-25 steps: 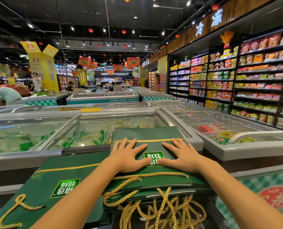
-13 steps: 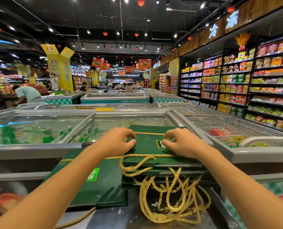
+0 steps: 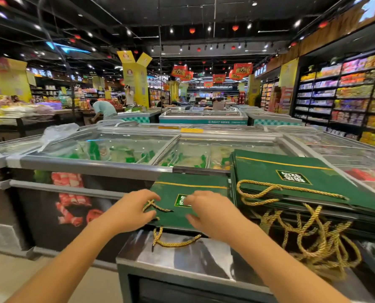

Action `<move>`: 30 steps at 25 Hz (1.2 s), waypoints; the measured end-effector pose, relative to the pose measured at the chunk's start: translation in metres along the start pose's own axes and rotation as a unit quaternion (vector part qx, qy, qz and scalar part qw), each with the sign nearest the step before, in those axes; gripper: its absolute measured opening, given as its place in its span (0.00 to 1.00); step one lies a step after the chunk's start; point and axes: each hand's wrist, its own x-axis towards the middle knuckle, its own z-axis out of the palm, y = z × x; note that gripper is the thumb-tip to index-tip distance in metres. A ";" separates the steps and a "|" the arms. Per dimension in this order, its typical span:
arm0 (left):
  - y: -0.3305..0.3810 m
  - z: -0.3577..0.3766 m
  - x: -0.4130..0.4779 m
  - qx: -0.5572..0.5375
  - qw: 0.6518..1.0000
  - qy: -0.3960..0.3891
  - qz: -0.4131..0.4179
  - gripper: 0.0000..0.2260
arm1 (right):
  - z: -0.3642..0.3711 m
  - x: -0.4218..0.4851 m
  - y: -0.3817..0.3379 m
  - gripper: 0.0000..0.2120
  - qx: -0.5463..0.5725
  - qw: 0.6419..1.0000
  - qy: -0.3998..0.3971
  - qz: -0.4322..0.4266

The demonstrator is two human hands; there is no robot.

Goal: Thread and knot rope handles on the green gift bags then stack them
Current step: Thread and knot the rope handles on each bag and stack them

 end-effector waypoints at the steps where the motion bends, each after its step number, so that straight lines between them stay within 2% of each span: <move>1: -0.007 0.007 -0.005 -0.005 1.000 -0.008 -0.016 0.19 | 0.015 0.000 -0.003 0.15 0.007 0.999 -0.038 0.023; 3: -0.015 0.020 -0.016 -0.029 0.999 -0.021 -0.040 0.21 | 0.042 -0.002 0.001 0.18 0.035 0.993 -0.079 0.075; 6: -0.018 0.037 -0.025 -0.046 0.999 -0.012 -0.019 0.22 | 0.064 -0.010 0.011 0.24 0.139 0.978 -0.056 0.142; 8: -0.018 0.045 -0.030 -0.052 0.998 0.009 -0.020 0.21 | 0.066 -0.016 0.013 0.27 0.170 0.972 -0.043 0.157; 11: -0.015 0.048 -0.046 -0.045 0.998 0.025 -0.032 0.21 | 0.056 -0.036 0.007 0.27 0.176 0.973 -0.036 0.142; 14: -0.006 0.050 -0.081 -0.061 0.997 0.044 -0.034 0.29 | 0.049 -0.068 0.001 0.26 0.195 0.974 -0.017 0.113; 19: 0.016 0.049 -0.135 -0.081 0.995 0.052 -0.021 0.22 | 0.045 -0.117 0.005 0.31 0.211 0.976 0.005 0.062; 22: 0.025 0.042 -0.145 -0.089 0.994 0.061 -0.020 0.19 | 0.043 -0.127 0.015 0.30 0.239 0.970 0.001 0.035; 26: 0.033 0.029 -0.122 -0.105 0.984 0.138 -0.039 0.20 | 0.046 -0.131 0.031 0.27 0.339 0.940 0.014 0.043; 30: 0.046 0.023 -0.085 -0.045 0.998 0.053 -0.003 0.17 | 0.054 -0.135 0.035 0.23 0.372 0.927 0.021 0.047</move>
